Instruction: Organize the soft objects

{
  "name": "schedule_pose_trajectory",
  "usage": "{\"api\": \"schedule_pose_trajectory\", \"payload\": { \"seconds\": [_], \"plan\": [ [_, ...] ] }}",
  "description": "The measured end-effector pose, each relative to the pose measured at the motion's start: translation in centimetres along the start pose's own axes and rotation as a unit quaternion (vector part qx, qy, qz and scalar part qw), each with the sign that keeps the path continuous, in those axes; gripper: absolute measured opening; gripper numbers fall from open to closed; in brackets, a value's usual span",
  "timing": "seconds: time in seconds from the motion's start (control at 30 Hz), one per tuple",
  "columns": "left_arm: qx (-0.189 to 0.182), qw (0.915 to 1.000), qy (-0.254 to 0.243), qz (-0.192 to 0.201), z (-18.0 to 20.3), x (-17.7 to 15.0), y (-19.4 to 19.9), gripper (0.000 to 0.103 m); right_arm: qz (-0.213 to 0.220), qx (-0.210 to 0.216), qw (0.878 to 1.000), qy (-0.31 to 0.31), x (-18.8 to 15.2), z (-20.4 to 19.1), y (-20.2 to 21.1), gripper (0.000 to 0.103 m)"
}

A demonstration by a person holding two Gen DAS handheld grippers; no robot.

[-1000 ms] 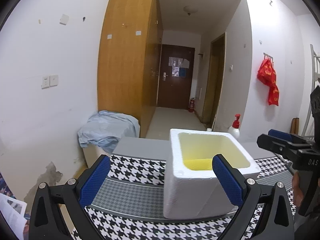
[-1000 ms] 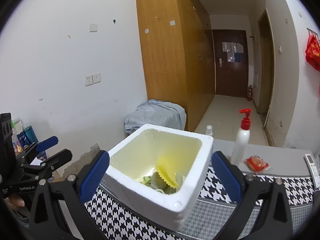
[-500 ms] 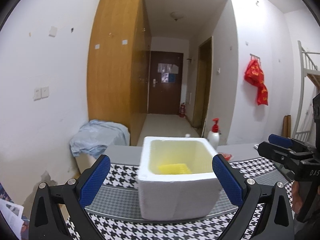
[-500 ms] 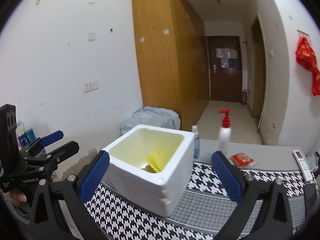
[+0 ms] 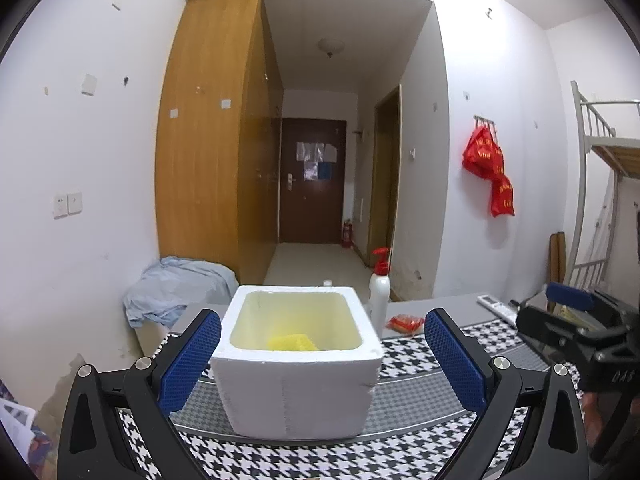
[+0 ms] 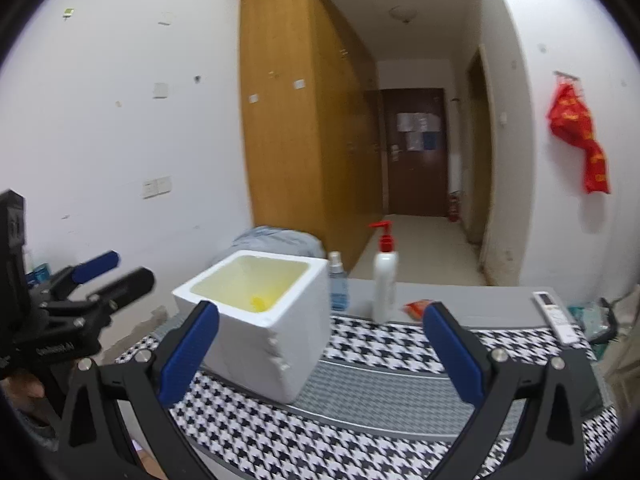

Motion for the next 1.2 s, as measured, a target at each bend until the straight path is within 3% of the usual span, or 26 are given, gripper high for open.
{"api": "schedule_pose_trajectory", "payload": {
  "seconds": [0.5, 0.83, 1.03, 1.2],
  "plan": [
    [-0.02, 0.9998, -0.006, 0.007, 2.0, -1.2, 2.7, 0.102, 0.038, -0.021, 0.999, -0.006, -1.7, 0.3, 4.1, 0.103],
    [-0.003, 0.9995, -0.024, 0.02, 3.2, -3.1, 4.3, 0.102, 0.051, -0.044, 0.998, 0.009, -3.7, 0.5, 6.6, 0.103],
    [-0.02, 0.9989, -0.023, 0.035, 3.4, -4.5, 5.5, 0.102, 0.073, -0.058, 0.996, -0.012, -5.2, 1.1, 7.8, 0.103],
    [-0.019, 0.999, -0.027, 0.029, 3.7, -6.0, 5.5, 0.102, 0.06, -0.063, 0.996, -0.012, -6.7, 1.2, 7.9, 0.103]
  ]
}}
Point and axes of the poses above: each gripper's, at about its wrist camera, not at the fingertips, and y roughly against the way its jaws point, z to its right, x to its top, the point moved 5 cm from there along -y, roughly the way its jaws point, and after that the axes turned 4 degrees about y, right-handed, at the moved point
